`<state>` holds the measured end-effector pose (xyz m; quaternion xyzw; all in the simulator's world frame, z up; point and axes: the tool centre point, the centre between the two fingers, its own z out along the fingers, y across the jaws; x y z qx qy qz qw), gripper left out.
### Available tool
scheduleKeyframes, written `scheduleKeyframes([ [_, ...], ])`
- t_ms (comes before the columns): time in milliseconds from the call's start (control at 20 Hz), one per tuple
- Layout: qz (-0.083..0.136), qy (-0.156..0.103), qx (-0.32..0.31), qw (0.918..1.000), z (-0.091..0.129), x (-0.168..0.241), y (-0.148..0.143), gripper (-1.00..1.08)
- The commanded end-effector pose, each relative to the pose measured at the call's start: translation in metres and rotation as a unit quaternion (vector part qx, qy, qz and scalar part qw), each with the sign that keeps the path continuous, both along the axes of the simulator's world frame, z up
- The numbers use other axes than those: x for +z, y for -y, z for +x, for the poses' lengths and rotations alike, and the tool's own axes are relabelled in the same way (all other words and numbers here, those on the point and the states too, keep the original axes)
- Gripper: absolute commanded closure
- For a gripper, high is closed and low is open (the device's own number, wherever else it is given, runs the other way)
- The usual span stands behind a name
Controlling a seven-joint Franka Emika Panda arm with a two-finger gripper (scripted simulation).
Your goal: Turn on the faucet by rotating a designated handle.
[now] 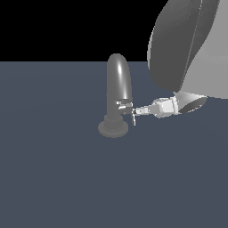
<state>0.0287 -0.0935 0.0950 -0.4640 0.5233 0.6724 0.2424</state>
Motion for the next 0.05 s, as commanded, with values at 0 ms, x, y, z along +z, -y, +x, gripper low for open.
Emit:
scheduleKeyframes([
  [0, -0.02, -0.023, -0.029, 0.9991, 0.0003, -0.056, -0.0085, 1.08],
])
